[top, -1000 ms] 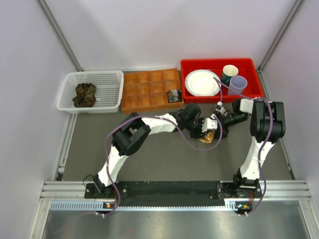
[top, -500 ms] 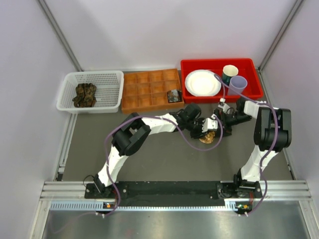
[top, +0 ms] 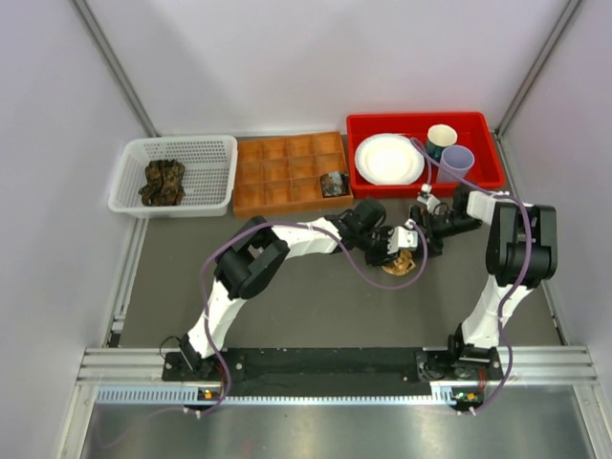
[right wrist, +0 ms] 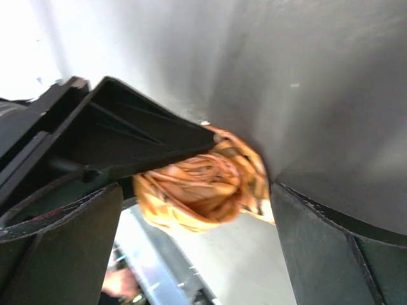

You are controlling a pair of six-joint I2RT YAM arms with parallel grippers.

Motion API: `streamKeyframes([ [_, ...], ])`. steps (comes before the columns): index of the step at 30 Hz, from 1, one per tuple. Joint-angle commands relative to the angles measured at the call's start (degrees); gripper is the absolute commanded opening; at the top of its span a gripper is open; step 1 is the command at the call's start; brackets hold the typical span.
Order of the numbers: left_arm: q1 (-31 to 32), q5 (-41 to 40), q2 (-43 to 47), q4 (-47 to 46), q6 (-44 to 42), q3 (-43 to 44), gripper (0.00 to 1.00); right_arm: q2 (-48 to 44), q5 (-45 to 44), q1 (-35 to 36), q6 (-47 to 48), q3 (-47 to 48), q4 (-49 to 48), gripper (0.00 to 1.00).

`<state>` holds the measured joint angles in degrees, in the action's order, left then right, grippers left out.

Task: Roll the ties
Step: Pick up the tie at the center of the board.

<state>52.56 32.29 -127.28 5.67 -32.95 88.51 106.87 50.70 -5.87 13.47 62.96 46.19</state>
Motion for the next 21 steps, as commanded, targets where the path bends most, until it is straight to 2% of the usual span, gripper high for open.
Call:
streamKeyframes([
  [1,0.09,-3.29,-4.90,12.79,0.52,-3.25,0.00,4.32,0.44,0.60,5.77,-0.90,4.42,0.98],
  [8,0.09,-3.29,-4.64,12.52,0.96,-3.61,0.00,2.47,6.95,-0.02,9.29,-0.12,8.73,0.92],
  [11,0.09,-3.38,-4.55,12.43,0.96,-3.69,0.00,1.94,7.49,-0.72,9.38,-0.20,9.79,0.97],
  [14,0.09,-3.29,-4.47,12.43,1.04,-3.70,0.00,2.02,7.05,-1.16,9.20,-0.29,9.70,0.99],
  [16,0.09,-3.46,-4.46,12.35,1.05,-3.70,0.00,3.16,5.74,-1.25,9.81,0.67,11.45,0.93],
  [21,0.00,-3.38,-4.46,12.52,0.69,-3.69,0.00,6.60,1.42,-1.16,13.33,2.87,15.77,0.93],
])
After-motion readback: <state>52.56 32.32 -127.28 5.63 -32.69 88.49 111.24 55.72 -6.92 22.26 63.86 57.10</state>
